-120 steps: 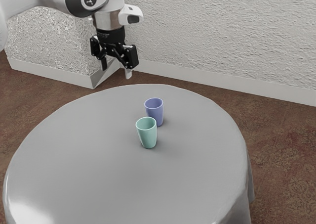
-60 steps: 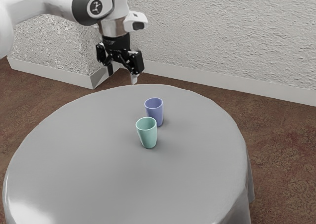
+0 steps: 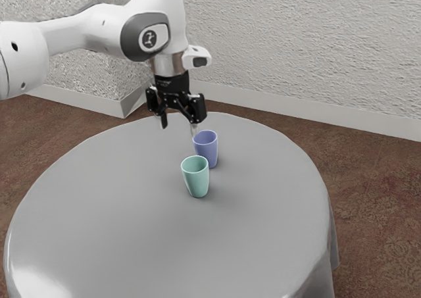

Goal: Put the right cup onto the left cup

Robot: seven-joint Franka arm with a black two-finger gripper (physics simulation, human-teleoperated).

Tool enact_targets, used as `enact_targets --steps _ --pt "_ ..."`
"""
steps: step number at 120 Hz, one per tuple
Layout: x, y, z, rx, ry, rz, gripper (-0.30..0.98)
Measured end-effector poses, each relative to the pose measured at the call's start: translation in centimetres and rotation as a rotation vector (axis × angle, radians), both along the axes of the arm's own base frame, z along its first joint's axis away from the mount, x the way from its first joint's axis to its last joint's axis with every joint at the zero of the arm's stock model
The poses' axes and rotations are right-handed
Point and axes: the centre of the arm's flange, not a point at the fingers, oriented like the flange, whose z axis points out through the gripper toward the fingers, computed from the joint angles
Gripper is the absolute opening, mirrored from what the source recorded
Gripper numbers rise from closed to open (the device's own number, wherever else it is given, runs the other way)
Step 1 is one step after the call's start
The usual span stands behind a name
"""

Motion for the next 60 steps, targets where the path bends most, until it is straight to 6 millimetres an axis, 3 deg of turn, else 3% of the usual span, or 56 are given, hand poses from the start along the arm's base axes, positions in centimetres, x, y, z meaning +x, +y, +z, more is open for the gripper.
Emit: enact_targets --steps 60 --pt "2.2 -0.8 -6.2 -0.026 0.045 0.036 0.48"
